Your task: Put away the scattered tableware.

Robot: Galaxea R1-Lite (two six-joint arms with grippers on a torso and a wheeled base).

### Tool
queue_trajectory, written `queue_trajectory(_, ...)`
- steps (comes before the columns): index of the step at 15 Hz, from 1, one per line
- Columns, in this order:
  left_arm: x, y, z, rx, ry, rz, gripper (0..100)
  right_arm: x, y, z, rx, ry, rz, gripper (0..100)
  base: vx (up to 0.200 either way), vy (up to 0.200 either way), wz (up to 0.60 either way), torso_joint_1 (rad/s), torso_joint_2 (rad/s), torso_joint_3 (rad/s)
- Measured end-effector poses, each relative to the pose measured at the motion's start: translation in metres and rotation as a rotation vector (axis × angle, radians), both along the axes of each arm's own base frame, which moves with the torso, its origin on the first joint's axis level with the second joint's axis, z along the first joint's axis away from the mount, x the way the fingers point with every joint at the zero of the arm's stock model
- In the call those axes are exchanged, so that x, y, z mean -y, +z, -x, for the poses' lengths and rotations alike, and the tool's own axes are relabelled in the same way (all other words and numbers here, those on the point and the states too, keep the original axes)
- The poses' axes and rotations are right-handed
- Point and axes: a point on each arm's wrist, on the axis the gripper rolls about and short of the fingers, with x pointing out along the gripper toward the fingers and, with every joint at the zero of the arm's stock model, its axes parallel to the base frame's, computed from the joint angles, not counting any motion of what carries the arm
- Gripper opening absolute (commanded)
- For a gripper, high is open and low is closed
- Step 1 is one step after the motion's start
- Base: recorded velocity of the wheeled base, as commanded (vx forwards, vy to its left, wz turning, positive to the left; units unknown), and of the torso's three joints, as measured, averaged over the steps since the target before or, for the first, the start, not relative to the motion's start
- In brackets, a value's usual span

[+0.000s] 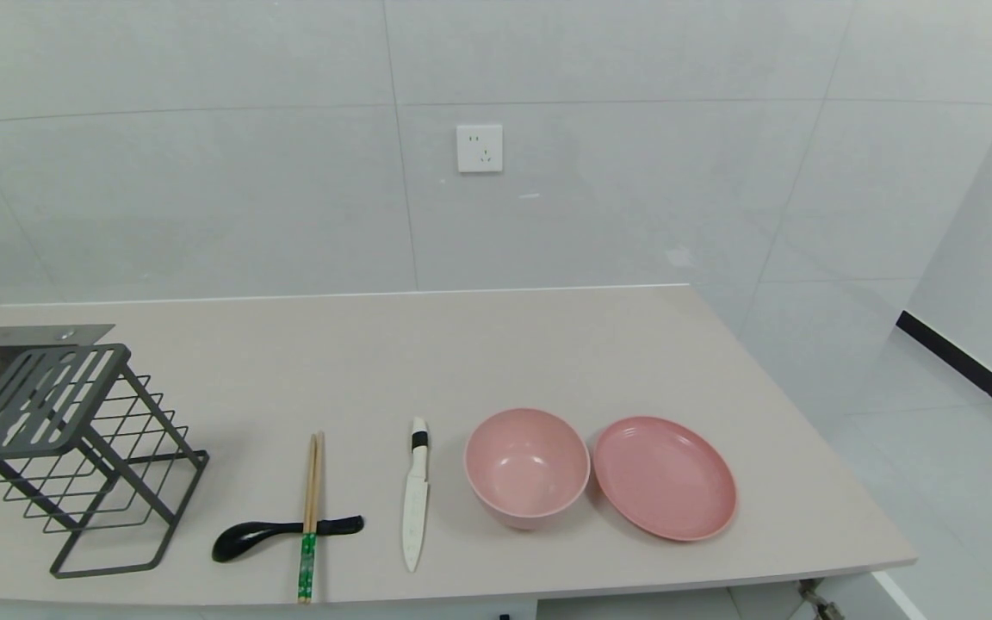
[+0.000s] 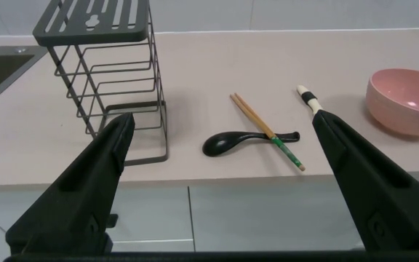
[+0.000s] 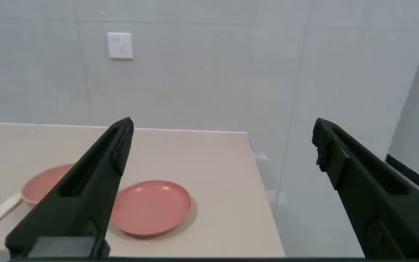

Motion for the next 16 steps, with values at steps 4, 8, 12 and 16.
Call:
queue_trajectory(4,0.000,0.000,0.000,0.000,0.000,0.000,100,-0.003,0.006,-0.016,-0.195,0.149,0.028,100,0.000,0.000,0.00,0.000,0.00,0.000)
queue_trajectory(8,0.000,0.000,0.000,0.000,0.000,-0.001,100,-0.005,0.022,-0.039,-0.329,0.256,0.035,100,0.000,0.000,0.00,0.000,0.00,0.000)
queue_trajectory(12,0.000,0.000,0.000,0.000,0.000,-0.001,100,-0.007,0.028,-0.058,-0.382,0.341,0.043,100,0.000,0.000,0.00,0.000,0.00,0.000)
queue_trajectory(16,0.000,0.000,0.000,0.000,0.000,-0.001,100,-0.013,0.030,-0.085,-0.427,0.393,0.054,100,0.000,0.000,0.00,0.000,0.00,0.000)
